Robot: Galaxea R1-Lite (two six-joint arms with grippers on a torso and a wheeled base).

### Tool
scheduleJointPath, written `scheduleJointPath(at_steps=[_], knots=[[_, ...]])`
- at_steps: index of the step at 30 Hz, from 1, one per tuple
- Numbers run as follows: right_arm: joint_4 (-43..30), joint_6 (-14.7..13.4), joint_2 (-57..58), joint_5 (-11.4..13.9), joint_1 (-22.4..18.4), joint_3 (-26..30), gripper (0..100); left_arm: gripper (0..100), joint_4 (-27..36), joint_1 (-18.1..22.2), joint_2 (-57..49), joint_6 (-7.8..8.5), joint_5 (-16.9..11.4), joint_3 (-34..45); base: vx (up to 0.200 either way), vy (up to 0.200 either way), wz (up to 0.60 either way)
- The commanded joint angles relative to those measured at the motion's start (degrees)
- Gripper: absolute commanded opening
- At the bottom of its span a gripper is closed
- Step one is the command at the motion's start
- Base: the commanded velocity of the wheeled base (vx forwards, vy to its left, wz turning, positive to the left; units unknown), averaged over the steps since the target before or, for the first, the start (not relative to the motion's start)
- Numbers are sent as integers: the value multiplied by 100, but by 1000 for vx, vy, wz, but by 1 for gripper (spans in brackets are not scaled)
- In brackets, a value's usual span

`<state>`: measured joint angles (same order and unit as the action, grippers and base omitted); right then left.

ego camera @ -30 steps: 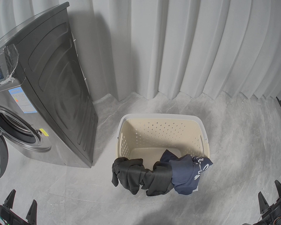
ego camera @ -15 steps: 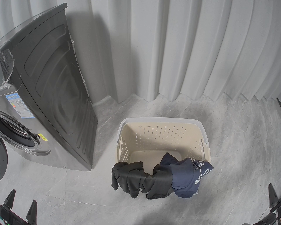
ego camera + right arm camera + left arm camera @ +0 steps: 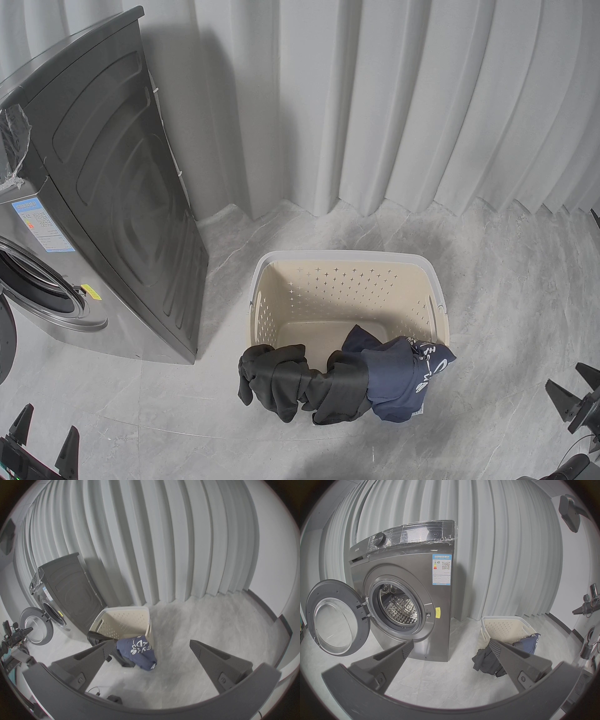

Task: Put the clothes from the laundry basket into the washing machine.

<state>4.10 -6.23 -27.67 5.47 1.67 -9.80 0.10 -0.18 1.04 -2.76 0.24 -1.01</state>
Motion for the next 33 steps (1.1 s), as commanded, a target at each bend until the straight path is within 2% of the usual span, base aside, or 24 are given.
scheduleJointPath(at_steps=[1,6,12,22,33], knots=[[979,-221,-2286,200,404,365,100,100,-1,1,-86,21,2,101,0,0,0],[1629,-300,-3077,217,422,312,100,100,-1,1,-86,3,2,101,-200,0,0],[2570,-502,-4326,261,571,242,100,100,-1,1,-95,3,2,101,0,0,0],[3985,-564,-6382,244,914,163,100,100,-1,1,-86,12,2,101,0,0,0],[5013,-572,-7832,173,1310,57,100,100,-1,1,-86,21,-7,92,0,0,0]])
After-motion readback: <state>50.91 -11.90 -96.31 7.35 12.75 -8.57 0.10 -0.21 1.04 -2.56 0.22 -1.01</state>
